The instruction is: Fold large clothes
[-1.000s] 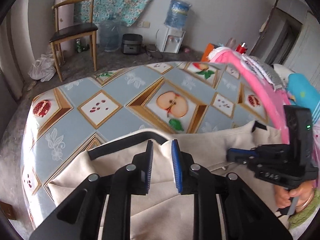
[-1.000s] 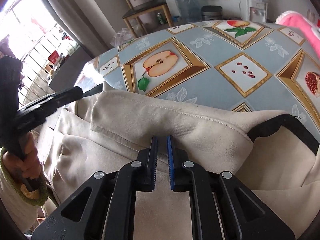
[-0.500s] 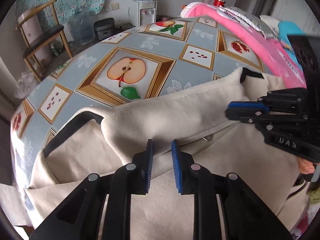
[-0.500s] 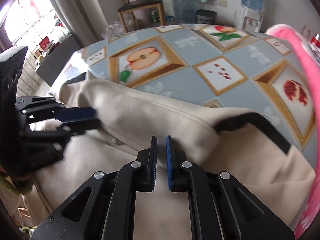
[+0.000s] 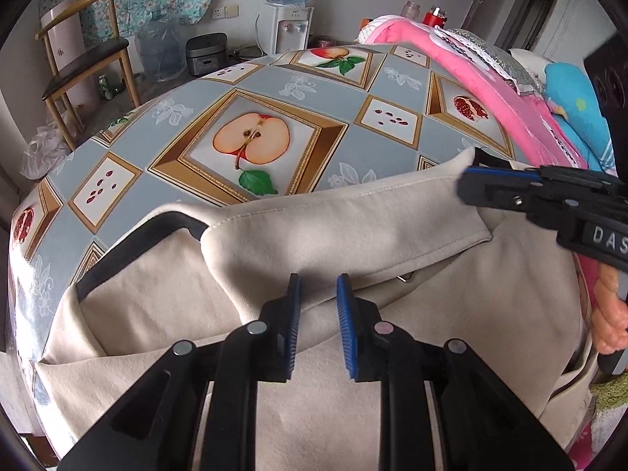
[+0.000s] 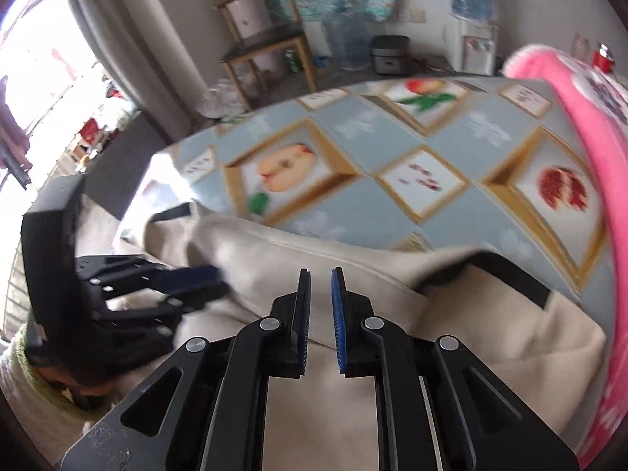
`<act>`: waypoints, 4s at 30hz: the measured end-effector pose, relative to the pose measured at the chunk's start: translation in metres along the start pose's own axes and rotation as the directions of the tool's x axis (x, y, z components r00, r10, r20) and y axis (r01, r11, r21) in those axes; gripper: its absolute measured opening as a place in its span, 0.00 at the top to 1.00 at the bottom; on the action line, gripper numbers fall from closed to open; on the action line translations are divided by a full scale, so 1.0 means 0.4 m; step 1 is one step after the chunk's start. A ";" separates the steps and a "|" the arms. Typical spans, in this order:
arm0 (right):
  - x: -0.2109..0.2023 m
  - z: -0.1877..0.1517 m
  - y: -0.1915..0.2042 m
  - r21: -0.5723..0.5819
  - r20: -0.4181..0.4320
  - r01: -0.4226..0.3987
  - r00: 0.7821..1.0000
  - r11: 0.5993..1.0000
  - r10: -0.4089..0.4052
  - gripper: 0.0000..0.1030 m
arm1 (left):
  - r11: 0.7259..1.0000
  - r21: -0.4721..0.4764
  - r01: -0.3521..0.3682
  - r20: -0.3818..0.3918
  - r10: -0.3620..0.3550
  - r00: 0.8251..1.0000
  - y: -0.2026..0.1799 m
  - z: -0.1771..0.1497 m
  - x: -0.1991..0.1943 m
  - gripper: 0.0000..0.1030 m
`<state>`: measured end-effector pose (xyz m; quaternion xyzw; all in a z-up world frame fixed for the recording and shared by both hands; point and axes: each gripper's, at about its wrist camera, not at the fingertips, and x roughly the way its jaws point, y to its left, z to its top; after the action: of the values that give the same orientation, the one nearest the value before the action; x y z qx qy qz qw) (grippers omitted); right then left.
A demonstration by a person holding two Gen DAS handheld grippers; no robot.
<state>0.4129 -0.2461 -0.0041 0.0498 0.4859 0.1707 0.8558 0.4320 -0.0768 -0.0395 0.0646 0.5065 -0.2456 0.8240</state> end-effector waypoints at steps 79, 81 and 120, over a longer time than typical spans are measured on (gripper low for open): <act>-0.256 -0.551 0.320 0.111 -0.005 0.156 0.988 0.982 -0.156 0.36 | 0.917 -0.328 -0.227 0.129 0.281 0.951 0.105 -0.603 -0.385 0.72; -0.223 -0.543 0.312 0.130 -0.034 0.155 0.988 0.979 -0.152 0.55 | 0.921 -0.322 -0.221 0.133 0.275 0.952 0.109 -0.594 -0.377 0.73; -0.301 -0.534 0.113 0.135 0.089 0.387 0.912 0.912 -0.400 0.48 | 0.878 -0.334 -0.342 0.170 0.413 0.895 0.148 -0.596 -0.394 1.00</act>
<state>0.1640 -0.2622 -0.0064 0.0095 0.4449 -0.0368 0.8948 0.2106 0.1129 -0.0255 0.0091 0.4132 -0.0066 0.9106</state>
